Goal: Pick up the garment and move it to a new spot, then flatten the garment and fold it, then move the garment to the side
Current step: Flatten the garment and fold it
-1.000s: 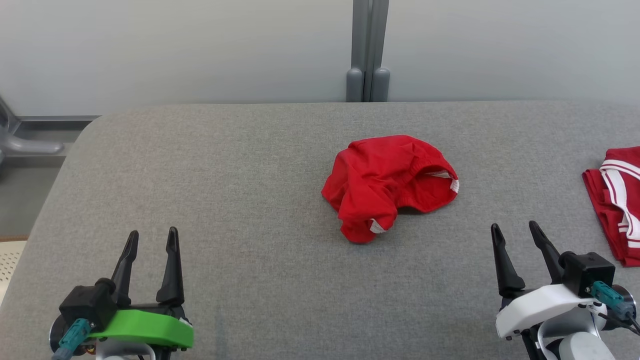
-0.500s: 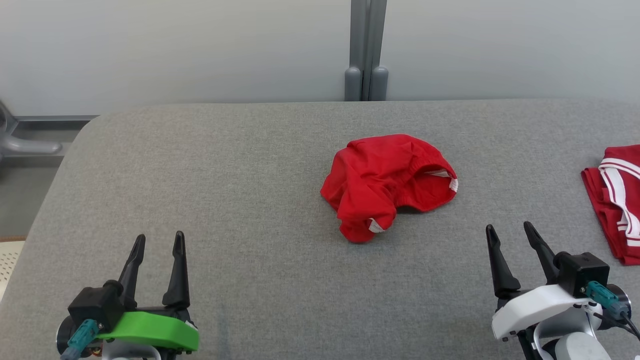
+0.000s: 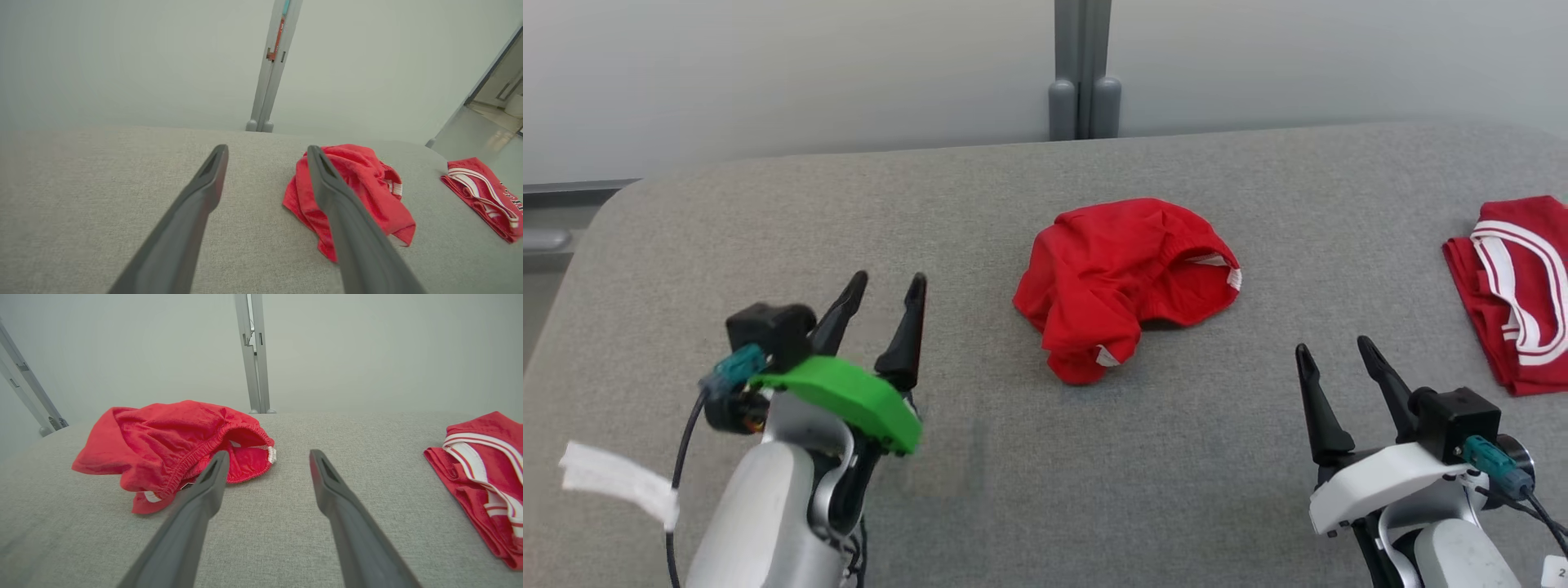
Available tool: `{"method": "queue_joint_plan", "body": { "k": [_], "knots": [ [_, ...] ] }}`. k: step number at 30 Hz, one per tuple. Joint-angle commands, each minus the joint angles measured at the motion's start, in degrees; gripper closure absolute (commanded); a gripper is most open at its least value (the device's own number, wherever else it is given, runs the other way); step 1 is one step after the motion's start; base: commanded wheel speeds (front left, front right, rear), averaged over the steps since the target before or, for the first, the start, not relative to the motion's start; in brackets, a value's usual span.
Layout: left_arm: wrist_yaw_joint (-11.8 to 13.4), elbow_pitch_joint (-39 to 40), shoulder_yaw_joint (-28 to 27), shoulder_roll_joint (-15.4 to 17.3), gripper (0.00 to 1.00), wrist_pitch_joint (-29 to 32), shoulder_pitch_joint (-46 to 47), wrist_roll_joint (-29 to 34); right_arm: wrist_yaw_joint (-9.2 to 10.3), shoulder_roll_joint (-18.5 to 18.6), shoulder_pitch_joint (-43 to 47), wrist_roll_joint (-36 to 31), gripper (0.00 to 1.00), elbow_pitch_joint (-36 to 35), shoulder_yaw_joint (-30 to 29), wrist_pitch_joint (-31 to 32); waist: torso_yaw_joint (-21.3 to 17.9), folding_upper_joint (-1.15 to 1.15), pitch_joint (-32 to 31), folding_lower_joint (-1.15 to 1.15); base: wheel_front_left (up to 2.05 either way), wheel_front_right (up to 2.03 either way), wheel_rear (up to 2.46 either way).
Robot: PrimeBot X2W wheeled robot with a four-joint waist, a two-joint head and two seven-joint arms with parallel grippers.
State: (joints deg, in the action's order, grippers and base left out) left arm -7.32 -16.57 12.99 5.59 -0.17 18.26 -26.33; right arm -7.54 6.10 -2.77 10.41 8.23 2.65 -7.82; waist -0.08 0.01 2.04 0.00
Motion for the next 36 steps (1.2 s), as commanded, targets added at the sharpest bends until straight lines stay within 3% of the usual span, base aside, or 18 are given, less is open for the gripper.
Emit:
{"method": "queue_joint_plan", "body": {
  "k": [1,7,15,21,23,24,25,31,36],
  "knots": [
    [-0.2,-1.2,1.0,-0.5,0.00,2.5,2.4,-1.4,0.11,0.2,-0.6,0.0,0.00,0.0,0.3,0.0,-3.0,-0.01,2.0,0.00,0.00,0.00,0.00],
    [2.2,-7.2,3.2,-2.0,0.00,11.2,10.3,-4.7,0.11,0.0,-2.1,0.4,0.00,0.8,1.9,-0.5,-8.4,-0.01,3.7,0.00,0.00,0.00,0.00],
    [5.0,-12.3,4.9,-2.5,0.00,15.5,14.8,-8.1,0.11,-0.1,-3.0,0.4,0.00,2.0,2.3,-1.6,-14.9,-0.01,4.9,0.00,0.00,0.00,0.00],
    [9.4,-15.7,5.7,-1.6,0.00,19.7,15.5,-6.8,0.11,-0.3,-2.7,0.8,0.00,2.6,2.3,-2.3,-17.6,-0.01,5.0,0.00,0.00,0.00,0.00],
    [9.6,-16.2,5.9,-1.5,0.00,21.0,15.4,-7.2,0.11,-0.4,-2.8,0.9,0.00,2.8,2.3,-2.5,-18.0,-0.01,5.0,0.00,0.00,0.00,0.00],
    [9.0,-16.0,6.0,-1.5,0.13,21.1,15.3,-7.6,0.11,-0.4,-2.9,0.9,0.00,2.9,2.4,-2.4,-18.2,-0.01,5.0,0.00,0.00,0.00,0.00],
    [8.2,-15.3,5.9,-1.5,1.00,20.6,15.4,-8.1,0.11,-0.4,-2.9,0.9,0.00,3.0,2.4,-2.5,-18.3,-0.01,4.9,0.00,0.00,0.00,0.00],
    [2.5,-11.3,5.5,-2.3,1.00,14.5,17.1,-14.0,0.11,-0.6,-3.2,0.6,0.00,3.0,2.7,-2.3,-18.6,-0.01,4.4,0.00,0.00,0.00,0.00],
    [0.1,-4.5,10.5,-2.6,1.00,6.4,20.5,-25.2,0.11,-0.2,-3.4,0.7,0.00,2.7,2.4,-2.1,-18.4,-0.01,4.2,0.00,0.00,0.00,0.00]
  ]
}}
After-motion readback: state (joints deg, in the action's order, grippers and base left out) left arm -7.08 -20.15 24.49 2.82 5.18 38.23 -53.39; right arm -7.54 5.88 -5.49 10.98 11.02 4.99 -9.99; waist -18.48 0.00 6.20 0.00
